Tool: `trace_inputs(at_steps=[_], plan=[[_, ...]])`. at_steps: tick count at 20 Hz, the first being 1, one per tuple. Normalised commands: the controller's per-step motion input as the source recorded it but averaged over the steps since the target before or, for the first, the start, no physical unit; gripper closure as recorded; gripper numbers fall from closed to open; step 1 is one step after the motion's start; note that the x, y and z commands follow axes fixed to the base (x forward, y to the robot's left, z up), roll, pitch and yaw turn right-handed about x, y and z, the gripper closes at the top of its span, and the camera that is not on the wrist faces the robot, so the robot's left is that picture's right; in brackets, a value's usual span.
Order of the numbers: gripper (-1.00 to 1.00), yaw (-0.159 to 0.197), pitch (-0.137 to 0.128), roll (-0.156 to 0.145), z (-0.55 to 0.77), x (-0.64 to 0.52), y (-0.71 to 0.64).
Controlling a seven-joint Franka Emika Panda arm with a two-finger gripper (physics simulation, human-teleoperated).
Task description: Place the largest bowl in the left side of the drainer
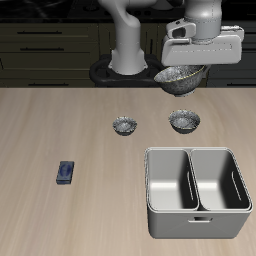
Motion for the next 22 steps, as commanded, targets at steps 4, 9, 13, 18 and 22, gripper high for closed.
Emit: trace_inputs(at_steps=[4, 9, 13, 18, 22], plan=[[1.0, -0.012, -0.007, -0.039, 0.2, 0.22, 0.0], [1.0, -0.018, 0.011, -0.031, 0.15, 0.22, 0.04], [1.0, -0.031, 0.016, -0.037, 0.12, 0.19, 0.01], [1.0, 0.012, 0.002, 0.005, 0.11, 0.14, 0.18], [1.0, 0.008, -0.001, 0.007, 0.12, 0.15, 0.1]])
